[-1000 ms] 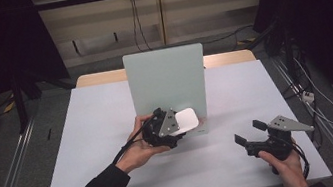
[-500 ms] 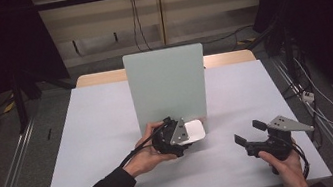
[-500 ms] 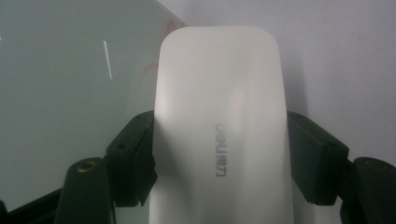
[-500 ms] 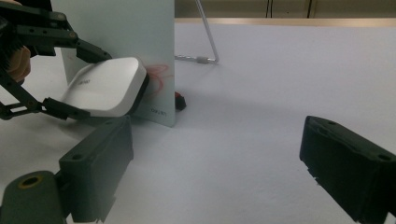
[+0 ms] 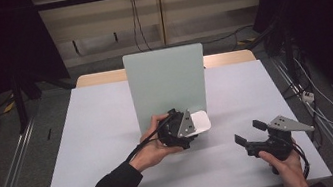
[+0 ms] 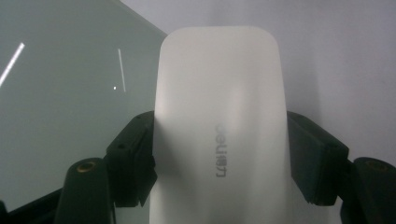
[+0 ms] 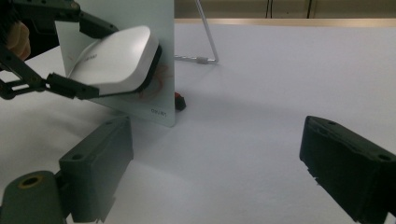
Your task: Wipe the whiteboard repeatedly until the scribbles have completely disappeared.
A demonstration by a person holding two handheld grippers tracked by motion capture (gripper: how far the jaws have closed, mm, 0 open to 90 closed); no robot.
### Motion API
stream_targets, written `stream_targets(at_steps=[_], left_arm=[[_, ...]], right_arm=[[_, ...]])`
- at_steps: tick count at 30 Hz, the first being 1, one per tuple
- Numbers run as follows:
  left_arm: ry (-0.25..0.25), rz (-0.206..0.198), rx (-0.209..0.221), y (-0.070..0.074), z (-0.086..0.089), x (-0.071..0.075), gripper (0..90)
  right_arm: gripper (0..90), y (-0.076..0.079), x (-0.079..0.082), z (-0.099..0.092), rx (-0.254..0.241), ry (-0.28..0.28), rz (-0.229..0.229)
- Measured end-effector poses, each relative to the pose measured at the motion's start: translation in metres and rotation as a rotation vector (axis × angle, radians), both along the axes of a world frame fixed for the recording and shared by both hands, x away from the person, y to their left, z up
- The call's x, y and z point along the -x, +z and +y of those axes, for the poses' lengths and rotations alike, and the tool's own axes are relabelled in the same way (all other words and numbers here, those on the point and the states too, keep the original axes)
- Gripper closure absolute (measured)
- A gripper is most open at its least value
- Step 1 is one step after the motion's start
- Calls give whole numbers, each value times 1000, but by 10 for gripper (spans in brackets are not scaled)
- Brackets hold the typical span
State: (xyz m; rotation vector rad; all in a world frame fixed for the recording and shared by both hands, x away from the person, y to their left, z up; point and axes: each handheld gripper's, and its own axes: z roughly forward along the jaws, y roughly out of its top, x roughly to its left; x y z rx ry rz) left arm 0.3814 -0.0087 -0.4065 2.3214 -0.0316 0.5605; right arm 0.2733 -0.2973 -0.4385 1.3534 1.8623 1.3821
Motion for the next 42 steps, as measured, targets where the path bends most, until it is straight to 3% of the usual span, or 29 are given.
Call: stream_targets(at_steps=[2,3,7,10,14,16,20,21,24,27,29,33,34,37,39,42], left_arm=[[-10,-13,-19,-3,-3,2,311],[-24,-17,-50,-5,-5,3,311],[-52,10,-132,-19,-14,8,311],[-71,32,-161,-24,-18,9,311],[-64,60,-142,-23,-16,7,311],[-59,45,-138,-19,-15,6,311],[-18,19,-80,-4,-11,2,311],[-1,23,-43,0,-10,1,311],[10,19,-22,4,-9,-1,311],[1,27,-54,-3,-12,3,311],[-26,32,-114,-10,-14,4,311],[-41,60,-164,-26,-17,10,311],[-45,50,-169,-27,-16,11,311],[-39,77,-154,-25,-15,9,311],[-38,65,-161,-22,-14,8,311],[-20,59,-130,-12,-13,4,311]], right_arm=[[94,0,0,0,-1,0,1],[94,0,0,0,-1,0,0],[94,0,0,0,0,3,0],[94,0,1,0,-1,2,0],[94,0,1,0,-2,3,-1],[94,0,1,0,-2,3,-2],[94,0,0,0,-3,3,-1],[94,0,0,0,-2,3,0],[94,0,0,0,-3,3,0],[94,0,0,0,-3,2,0],[94,0,0,0,-3,3,0],[94,0,1,0,-3,3,0],[94,0,1,0,-3,3,1],[94,0,1,0,-2,3,-2],[94,0,1,0,-4,2,0],[94,0,0,0,-3,2,0]])
